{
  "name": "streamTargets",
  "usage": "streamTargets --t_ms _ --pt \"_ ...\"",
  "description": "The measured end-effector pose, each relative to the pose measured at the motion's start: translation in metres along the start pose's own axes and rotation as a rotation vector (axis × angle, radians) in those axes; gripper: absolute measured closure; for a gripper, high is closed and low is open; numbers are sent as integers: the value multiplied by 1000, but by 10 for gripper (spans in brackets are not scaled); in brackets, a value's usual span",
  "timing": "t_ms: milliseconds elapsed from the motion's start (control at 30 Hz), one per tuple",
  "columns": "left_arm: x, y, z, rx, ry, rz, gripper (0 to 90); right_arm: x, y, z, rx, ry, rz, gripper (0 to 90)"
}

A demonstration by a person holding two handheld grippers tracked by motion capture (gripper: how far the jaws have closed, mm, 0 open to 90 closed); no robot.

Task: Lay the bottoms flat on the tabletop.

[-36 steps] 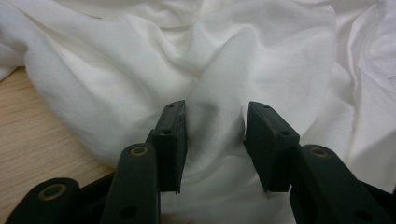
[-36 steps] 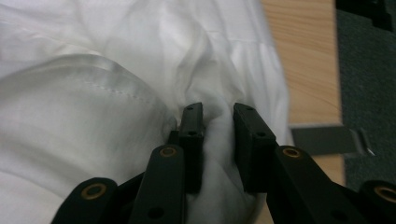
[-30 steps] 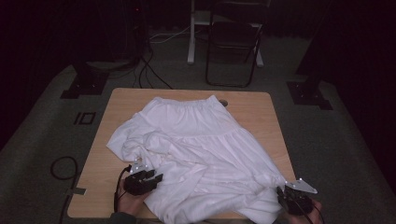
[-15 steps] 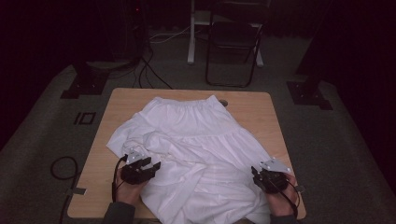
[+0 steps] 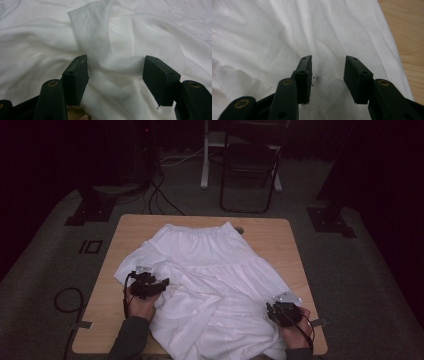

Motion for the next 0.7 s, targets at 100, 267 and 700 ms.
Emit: streamTargets --t_ms 100,267,700 --pt "0 -11 -5 -11 4 -16 399 0 -3 4 -13 -4 -6 580" --pt "-2 -14 -5 -18 -6 -20 841 1 -9 9 -42 4 7 587" --pt "-35 58 41 -27 -28 -84 886 5 -12 16 -71 12 -3 603"
Point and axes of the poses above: each handheld gripper's, and its own axes: y roughly backward along the jaws, z roughly out of its underside, x roughly to its right, the point moved 4 cm from there along -y, roughly forward along the jaws, and after that the axes turned 6 degrees about z, right-handed, at the moved point
